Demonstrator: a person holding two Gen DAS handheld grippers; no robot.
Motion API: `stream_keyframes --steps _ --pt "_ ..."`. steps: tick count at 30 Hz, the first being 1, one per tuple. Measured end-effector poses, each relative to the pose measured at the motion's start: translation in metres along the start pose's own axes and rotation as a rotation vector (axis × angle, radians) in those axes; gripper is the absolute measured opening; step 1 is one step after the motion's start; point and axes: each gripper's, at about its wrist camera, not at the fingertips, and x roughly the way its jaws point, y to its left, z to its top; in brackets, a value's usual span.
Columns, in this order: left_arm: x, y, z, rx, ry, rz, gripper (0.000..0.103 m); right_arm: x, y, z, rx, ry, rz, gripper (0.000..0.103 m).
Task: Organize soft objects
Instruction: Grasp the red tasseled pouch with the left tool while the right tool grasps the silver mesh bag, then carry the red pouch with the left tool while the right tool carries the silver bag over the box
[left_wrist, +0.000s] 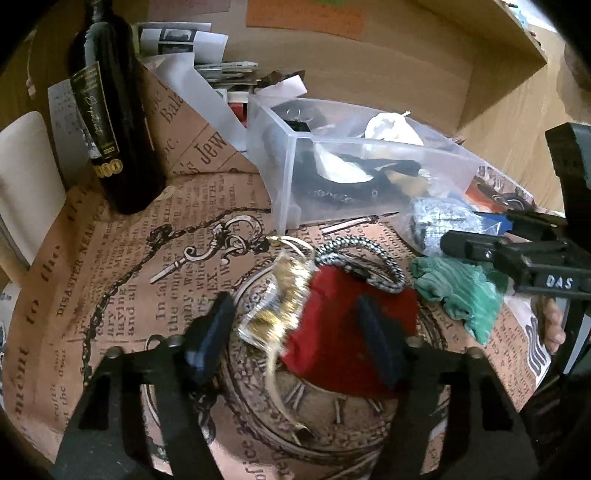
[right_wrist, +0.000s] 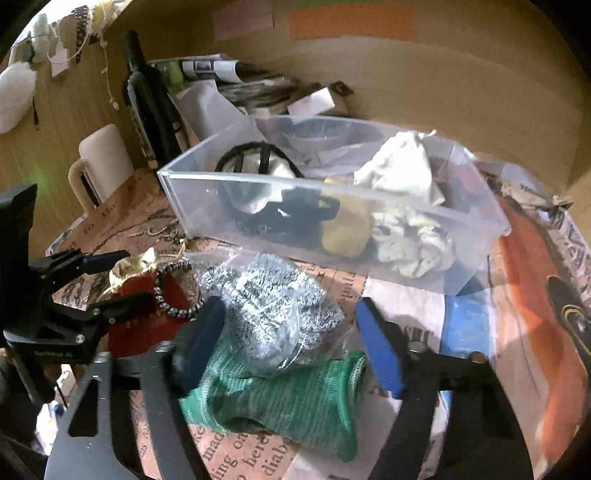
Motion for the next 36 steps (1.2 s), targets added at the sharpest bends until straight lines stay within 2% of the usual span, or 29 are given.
stream_keyframes --steps 2,7,13,20,28,32,36 --pt "0.0 0.001 0.001 0.008 -0.006 0.008 0.051 0.002 -0.001 -0.001 0.008 0.008 0.008 0.048" --pt "-0.001 0.006 0.007 -0.014 -0.009 0.003 0.025 -0.004 -0.002 -0.002 0.012 -0.017 0.015 0.035" --pt "-0.016 0.006 0.016 -0.016 -0.054 0.031 0.022 -0.015 -0.002 -0.003 0.017 -0.06 0.011 0.027" --pt "-0.042 0.006 0.039 -0.019 -0.146 0.052 0.022 -0.045 -0.009 0.003 0.034 -0.148 0.006 0.027" --pt "-0.069 -0.001 0.079 0.001 -0.275 0.054 0.022 -0.076 -0.016 0.02 0.042 -0.258 -0.013 0.027" --pt "-0.069 -0.008 0.098 0.017 -0.317 0.05 0.022 -0.084 -0.021 0.031 0.044 -0.299 -0.024 0.027" --pt "-0.055 -0.016 0.117 0.026 -0.316 0.038 0.022 -0.085 -0.027 0.045 0.044 -0.332 -0.037 0.027"
